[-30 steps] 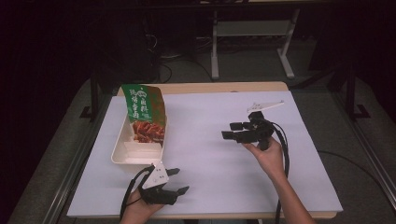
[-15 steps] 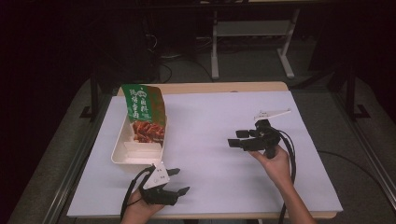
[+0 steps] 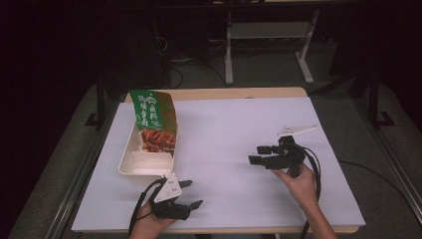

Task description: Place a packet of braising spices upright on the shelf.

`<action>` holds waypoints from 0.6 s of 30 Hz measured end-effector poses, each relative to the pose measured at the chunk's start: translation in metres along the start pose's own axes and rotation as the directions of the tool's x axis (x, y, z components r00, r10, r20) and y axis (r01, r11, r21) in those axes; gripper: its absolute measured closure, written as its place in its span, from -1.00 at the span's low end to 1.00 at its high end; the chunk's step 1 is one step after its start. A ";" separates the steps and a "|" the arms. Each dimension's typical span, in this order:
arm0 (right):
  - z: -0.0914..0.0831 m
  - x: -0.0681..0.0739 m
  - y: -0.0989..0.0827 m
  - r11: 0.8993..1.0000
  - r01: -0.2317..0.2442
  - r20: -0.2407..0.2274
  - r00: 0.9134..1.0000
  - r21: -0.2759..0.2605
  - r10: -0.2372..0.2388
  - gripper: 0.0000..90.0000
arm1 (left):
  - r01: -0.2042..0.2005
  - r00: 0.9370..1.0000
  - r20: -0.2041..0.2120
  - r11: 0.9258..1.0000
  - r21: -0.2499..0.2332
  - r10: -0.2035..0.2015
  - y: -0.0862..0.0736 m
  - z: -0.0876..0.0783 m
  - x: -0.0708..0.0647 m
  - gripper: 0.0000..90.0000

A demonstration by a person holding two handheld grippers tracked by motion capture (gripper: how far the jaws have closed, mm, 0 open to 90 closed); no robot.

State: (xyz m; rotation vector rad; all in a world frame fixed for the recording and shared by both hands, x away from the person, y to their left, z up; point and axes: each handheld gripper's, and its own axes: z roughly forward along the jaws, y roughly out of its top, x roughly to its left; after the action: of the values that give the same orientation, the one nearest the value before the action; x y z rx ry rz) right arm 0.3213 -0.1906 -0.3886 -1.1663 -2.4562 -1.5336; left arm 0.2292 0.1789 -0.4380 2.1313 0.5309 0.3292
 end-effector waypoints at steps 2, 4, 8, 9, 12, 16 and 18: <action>0.000 -0.001 -0.004 1.000 -0.007 -0.002 1.000 0.008 0.007 -0.18 | 0.000 1.000 0.000 1.000 0.001 0.000 0.000 0.000 0.000 -0.34; -0.001 0.000 -0.007 1.000 -0.006 -0.001 1.000 0.007 0.006 -0.18 | 0.000 1.000 -0.002 1.000 0.002 0.000 0.000 0.000 0.000 -0.34; -0.003 -0.002 -0.013 1.000 -0.015 0.000 1.000 0.012 0.015 -0.18 | 0.001 1.000 -0.002 1.000 0.003 -0.001 0.000 0.000 0.000 -0.34; -0.003 -0.002 -0.015 1.000 -0.017 0.001 1.000 0.013 0.017 -0.18 | 0.001 1.000 -0.002 1.000 0.003 -0.001 0.000 0.000 0.000 -0.34; -0.005 -0.004 -0.021 1.000 -0.025 0.002 1.000 0.015 0.025 -0.19 | 0.000 1.000 -0.003 1.000 0.005 0.000 0.000 0.000 0.001 -0.34; -0.008 -0.007 -0.028 0.999 -0.037 0.004 0.999 0.016 0.037 -0.19 | 0.001 1.000 -0.003 1.000 0.006 -0.001 0.000 0.000 0.001 -0.34; -0.010 -0.008 -0.032 0.999 -0.044 0.004 0.999 0.018 0.044 -0.19 | 0.001 1.000 -0.003 1.000 0.006 -0.001 0.000 0.000 0.001 -0.34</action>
State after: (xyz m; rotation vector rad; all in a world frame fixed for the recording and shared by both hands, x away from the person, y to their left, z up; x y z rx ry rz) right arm 0.3045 -0.2110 -0.4115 -1.2124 -2.4250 -1.4956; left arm 0.2296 0.1797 -0.4380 2.1364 0.5355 0.3302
